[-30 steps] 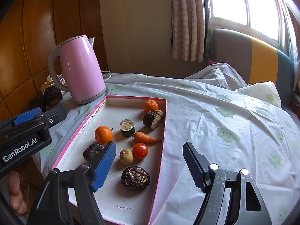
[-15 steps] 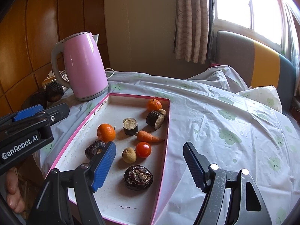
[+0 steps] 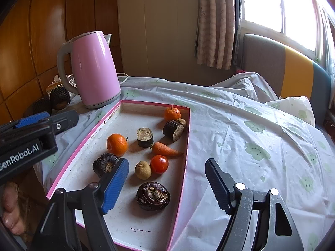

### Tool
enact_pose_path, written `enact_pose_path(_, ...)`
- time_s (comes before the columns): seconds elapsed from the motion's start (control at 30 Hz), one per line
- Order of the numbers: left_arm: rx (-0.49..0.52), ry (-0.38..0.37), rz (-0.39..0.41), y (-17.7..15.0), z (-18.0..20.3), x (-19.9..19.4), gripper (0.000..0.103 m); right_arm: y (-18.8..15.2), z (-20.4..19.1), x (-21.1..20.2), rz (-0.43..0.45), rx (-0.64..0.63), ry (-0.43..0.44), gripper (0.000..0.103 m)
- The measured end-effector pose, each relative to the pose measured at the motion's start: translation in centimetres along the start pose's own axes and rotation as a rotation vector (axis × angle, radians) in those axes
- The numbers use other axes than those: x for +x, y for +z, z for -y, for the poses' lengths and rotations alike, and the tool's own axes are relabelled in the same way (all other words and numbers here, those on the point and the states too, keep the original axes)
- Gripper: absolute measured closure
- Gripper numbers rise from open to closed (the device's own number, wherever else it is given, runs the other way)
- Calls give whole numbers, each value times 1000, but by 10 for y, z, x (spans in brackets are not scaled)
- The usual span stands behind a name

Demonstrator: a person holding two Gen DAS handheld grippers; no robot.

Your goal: Organize fruits

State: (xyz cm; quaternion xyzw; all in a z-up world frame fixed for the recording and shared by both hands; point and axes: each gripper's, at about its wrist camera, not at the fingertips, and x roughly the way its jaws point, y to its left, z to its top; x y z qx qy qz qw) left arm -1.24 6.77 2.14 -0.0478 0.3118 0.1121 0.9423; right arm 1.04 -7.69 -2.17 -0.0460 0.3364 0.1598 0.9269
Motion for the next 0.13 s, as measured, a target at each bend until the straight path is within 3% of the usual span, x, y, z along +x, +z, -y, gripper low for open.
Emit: enact_pose_path(0.13,-7,-5,1,1,-1,0,49,-1,2,1,0,4,-1,27)
